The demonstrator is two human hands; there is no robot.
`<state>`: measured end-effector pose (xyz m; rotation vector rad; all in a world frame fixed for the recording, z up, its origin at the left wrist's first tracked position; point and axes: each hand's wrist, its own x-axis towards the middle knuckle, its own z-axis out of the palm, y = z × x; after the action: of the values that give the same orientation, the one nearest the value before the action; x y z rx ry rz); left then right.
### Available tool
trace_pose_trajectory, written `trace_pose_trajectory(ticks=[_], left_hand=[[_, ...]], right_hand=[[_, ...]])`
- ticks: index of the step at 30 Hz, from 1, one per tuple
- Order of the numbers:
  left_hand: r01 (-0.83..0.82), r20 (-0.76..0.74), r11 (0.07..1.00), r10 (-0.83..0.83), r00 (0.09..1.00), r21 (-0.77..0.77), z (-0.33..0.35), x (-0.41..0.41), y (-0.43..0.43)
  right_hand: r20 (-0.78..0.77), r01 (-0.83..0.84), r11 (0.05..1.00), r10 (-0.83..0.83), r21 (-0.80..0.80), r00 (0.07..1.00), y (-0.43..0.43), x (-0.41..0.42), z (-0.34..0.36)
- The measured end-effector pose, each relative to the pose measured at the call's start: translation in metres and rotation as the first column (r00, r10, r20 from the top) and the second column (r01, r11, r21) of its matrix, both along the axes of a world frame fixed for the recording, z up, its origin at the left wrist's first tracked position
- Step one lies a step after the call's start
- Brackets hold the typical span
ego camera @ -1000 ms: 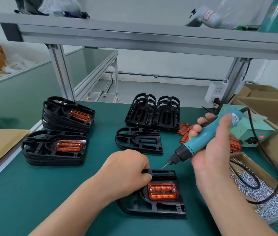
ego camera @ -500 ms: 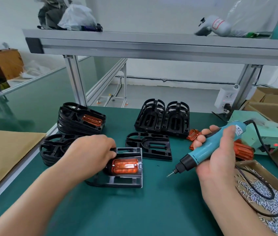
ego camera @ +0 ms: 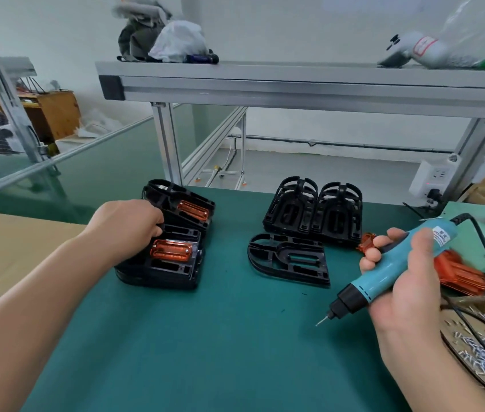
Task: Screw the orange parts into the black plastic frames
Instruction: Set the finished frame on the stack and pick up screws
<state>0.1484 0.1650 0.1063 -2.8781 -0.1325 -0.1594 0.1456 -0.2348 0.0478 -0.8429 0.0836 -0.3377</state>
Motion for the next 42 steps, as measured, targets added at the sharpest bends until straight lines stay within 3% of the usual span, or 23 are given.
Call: trace_pose_trajectory(ticks=[12, 20, 27, 33, 38, 42], left_hand=[[0.028, 0.082, 0.999, -0.03, 0.996, 0.025, -0.013, 0.007, 0.004], [-0.005, 0.104, 0.998, 0.011, 0.994, -0.056, -0.016, 0.001, 0.003], [0.105, 0.337, 0.966, -0.021, 0.941, -0.235, -0.02, -0.021, -0.044], [0.277, 0.231, 0.851, -0.19, 0.954, -0.446, -0.043, -0.026, -0.128], [0.327, 0.091, 0.857, -0.318, 0.944, -0.398, -0.076, -0.001, -0.182], [0.343, 0.092, 0.897, -0.331, 0.939, -0.279, -0.095, 0.012, -0.202]], right_hand=[[-0.001, -0.012, 1.0, 0.012, -0.019, 1.0, -0.001, 0.001, 0.001], [0.005, -0.014, 0.999, 0.014, -0.032, 1.0, -0.001, 0.0, 0.001], [0.0, -0.009, 1.0, 0.009, -0.013, 1.0, -0.002, 0.001, 0.0], [-0.012, -0.018, 1.0, 0.018, 0.006, 1.0, -0.003, 0.001, -0.001], [-0.019, -0.015, 0.999, 0.016, 0.038, 1.0, -0.004, 0.002, 0.0], [-0.019, -0.02, 0.998, 0.021, 0.057, 1.0, -0.006, 0.002, 0.0]])
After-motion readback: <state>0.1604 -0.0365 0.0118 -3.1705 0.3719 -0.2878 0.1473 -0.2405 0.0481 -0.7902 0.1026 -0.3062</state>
